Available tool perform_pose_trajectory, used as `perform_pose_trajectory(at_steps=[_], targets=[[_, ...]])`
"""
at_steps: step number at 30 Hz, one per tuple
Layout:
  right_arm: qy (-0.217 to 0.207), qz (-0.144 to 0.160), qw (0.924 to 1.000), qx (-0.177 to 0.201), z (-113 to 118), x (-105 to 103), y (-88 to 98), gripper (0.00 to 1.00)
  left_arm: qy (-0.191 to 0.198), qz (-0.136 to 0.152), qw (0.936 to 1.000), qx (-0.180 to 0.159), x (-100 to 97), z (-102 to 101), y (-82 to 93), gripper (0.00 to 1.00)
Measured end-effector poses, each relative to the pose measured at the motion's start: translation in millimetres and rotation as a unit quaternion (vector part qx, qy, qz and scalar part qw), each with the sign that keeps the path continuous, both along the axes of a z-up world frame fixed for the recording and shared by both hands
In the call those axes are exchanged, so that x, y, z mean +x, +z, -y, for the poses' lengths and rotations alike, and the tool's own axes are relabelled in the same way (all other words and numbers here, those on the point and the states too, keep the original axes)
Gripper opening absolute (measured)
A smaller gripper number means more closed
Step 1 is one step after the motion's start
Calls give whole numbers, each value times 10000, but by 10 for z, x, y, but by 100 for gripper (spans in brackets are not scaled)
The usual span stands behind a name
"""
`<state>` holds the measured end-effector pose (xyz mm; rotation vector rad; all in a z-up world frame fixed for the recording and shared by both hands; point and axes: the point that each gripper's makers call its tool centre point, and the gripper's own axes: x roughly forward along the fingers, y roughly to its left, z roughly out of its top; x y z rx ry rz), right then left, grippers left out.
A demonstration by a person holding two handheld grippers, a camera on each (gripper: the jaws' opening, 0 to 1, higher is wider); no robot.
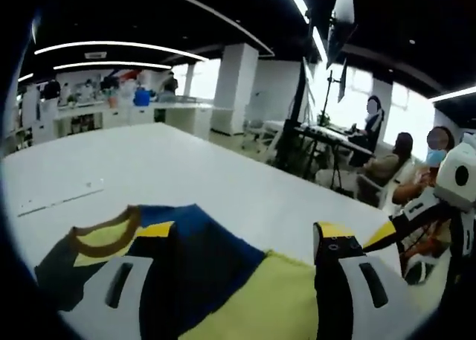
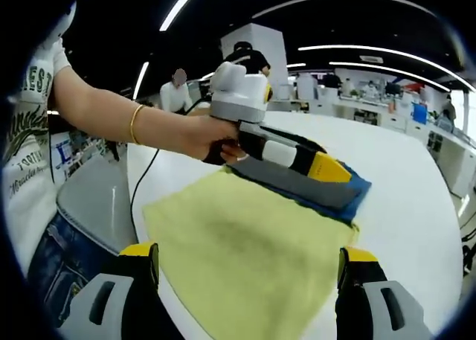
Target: Fold the garment on the visible template until the final outline fits inside the template.
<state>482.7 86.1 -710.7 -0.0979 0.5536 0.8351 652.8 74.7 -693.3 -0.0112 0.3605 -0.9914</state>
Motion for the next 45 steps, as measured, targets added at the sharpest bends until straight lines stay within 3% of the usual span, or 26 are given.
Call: perform_pose_trajectory(at_steps=[11,16,24,34,45], targets=[[263,-153,9993,-239,26,-70,-30,99,-36,89,9999,-42,-164,-340,73,99],[385,-177,9985,-352,41,-92,-34,99,-230,256,9991,267,-287,-546,65,99],[637,-325,9960,-537,21,-154,-46,99,-352,316,9983,349,-534,-809,105,99],[919,-477,9914,-798,-7,-250,-80,95,-451,280,9976,450,-895,-1084,72,99],[1153,-580,9831,-1297,80,-397,-243,89,-773,35,9941,758,-1366,-1360,-150,95]])
